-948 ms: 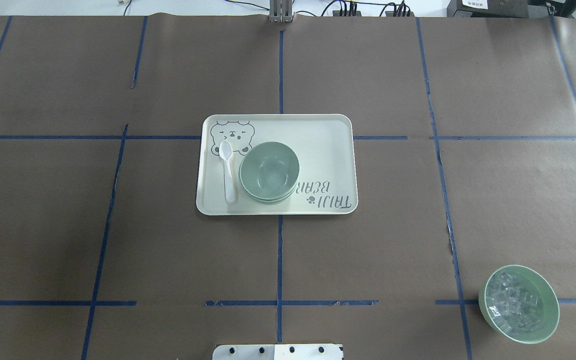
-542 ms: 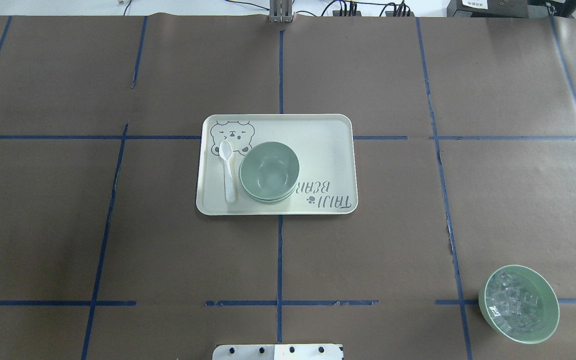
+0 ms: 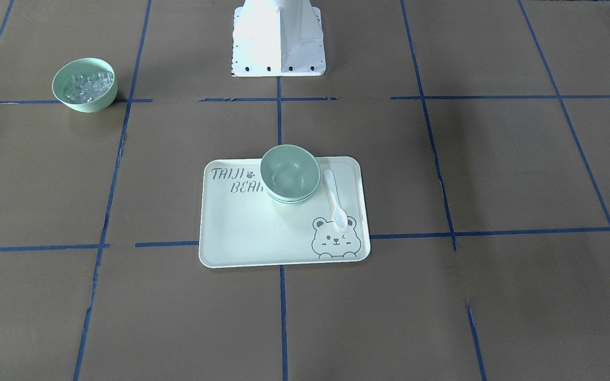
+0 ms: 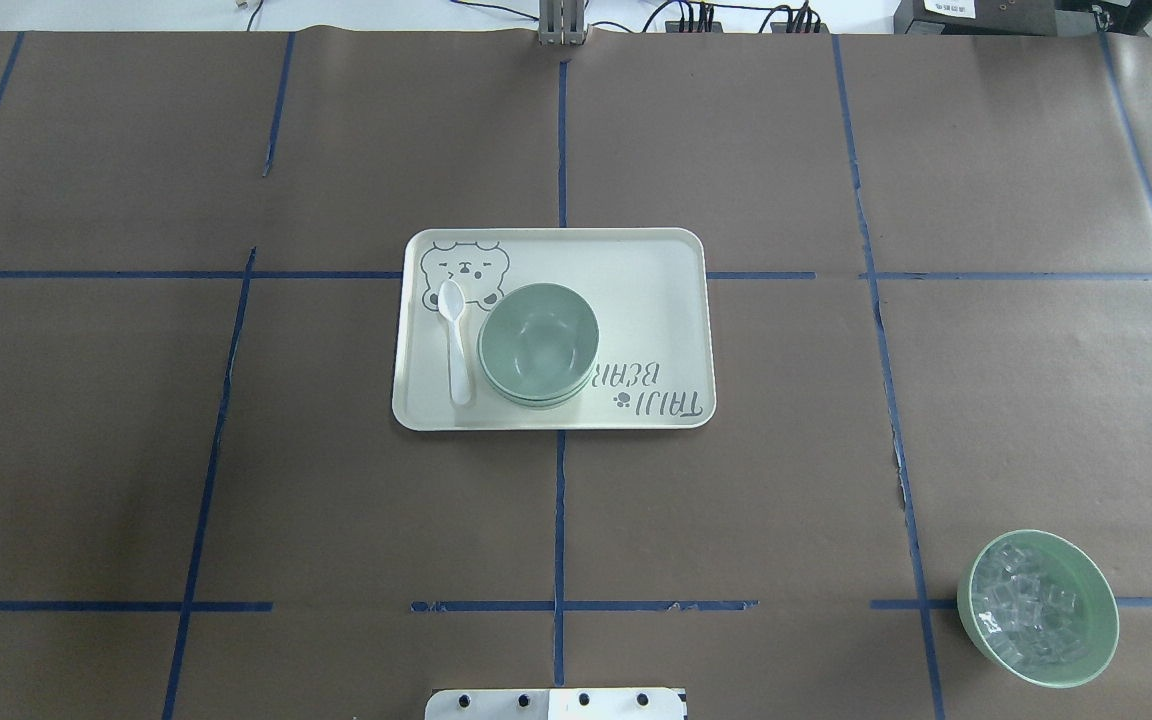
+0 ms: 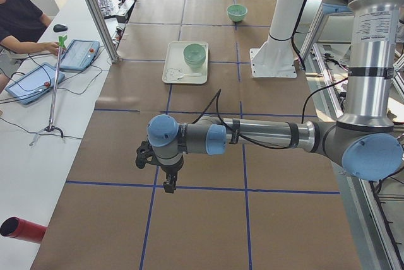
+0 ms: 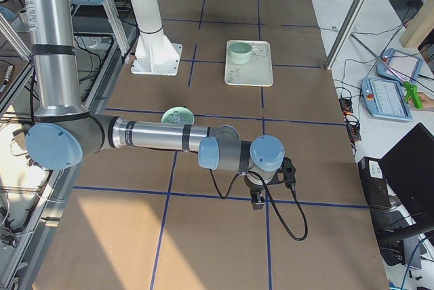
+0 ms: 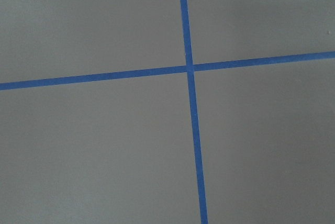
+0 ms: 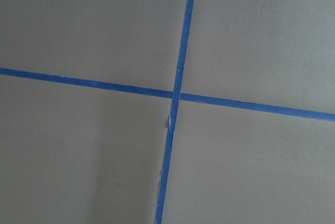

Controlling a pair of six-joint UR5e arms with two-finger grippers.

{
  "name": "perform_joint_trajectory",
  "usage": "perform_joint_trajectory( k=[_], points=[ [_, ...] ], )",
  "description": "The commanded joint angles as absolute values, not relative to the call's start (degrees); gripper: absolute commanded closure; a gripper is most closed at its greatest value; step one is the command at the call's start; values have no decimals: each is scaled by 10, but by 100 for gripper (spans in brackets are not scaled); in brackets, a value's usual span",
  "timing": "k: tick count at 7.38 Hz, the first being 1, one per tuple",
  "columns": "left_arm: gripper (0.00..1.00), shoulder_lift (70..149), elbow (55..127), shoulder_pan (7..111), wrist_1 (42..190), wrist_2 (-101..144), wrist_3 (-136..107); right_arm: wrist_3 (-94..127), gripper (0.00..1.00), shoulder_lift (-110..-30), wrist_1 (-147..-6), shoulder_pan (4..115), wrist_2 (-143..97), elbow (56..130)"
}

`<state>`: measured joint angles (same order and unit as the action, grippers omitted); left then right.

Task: Stack green bowls together

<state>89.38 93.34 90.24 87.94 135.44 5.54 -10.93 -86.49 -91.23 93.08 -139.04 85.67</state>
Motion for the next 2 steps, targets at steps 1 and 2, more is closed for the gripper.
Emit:
perform_joint_trajectory(
  k=[1,2],
  points=[
    [0,894,933,903,879,1355,55,-110,0,-863,-912,931,-1390,857],
    [0,894,933,903,880,1355,55,-110,0,-864,-912,931,-1390,856]
  ],
)
